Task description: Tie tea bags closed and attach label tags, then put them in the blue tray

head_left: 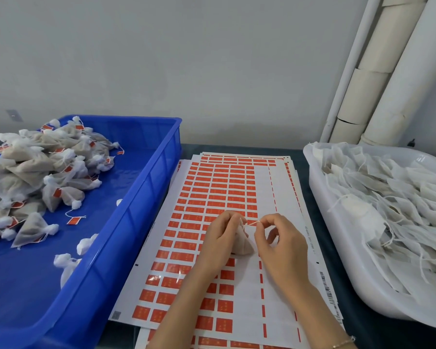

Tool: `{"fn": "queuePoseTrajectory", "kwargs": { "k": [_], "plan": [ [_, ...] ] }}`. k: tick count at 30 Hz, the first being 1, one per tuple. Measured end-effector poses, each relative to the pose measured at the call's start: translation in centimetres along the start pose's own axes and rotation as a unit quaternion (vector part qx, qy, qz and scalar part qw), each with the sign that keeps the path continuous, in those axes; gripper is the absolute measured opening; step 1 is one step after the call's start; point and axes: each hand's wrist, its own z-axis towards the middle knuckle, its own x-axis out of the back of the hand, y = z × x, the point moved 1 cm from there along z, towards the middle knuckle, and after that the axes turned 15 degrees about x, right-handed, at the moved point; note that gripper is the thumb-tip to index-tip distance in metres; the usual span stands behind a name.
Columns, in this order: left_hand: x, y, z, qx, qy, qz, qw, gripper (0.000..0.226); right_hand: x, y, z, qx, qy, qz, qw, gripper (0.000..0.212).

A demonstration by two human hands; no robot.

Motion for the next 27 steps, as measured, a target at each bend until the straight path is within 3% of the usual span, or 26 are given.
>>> {"fn": "queuePoseTrajectory", "kwargs": {
  "k": [4, 13, 21, 27],
  "plan": [
    [0.02, 0.08, 0.01, -0.001, -0.018, -0.012, 1.000, 0.025, 0.08, 0.14, 0.09, 0.003, -0.007, -0.010, 1.000, 0.021],
    [0.12, 0.43, -0.67, -0.030, -0.031, 0.022, 0.999, 0.031, 0.23, -0.19, 0.25, 0.006, 0.017, 0.016, 1.000, 0.014],
    [-0.19, 0.61, -0.58, -0.038, -0.046, -0.054, 0.997, 0.029, 0.37, 0.00, 0.52, -0.020, 0.035, 0.012, 0.999, 0.006],
    [-0.11, 0.50, -0.39, -0.042, -0.026, -0.053, 0.997, 0.026, 0.71, 0.45, 0.77, -0.036, 0.054, -0.007, 0.998, 0.012]
  ]
}}
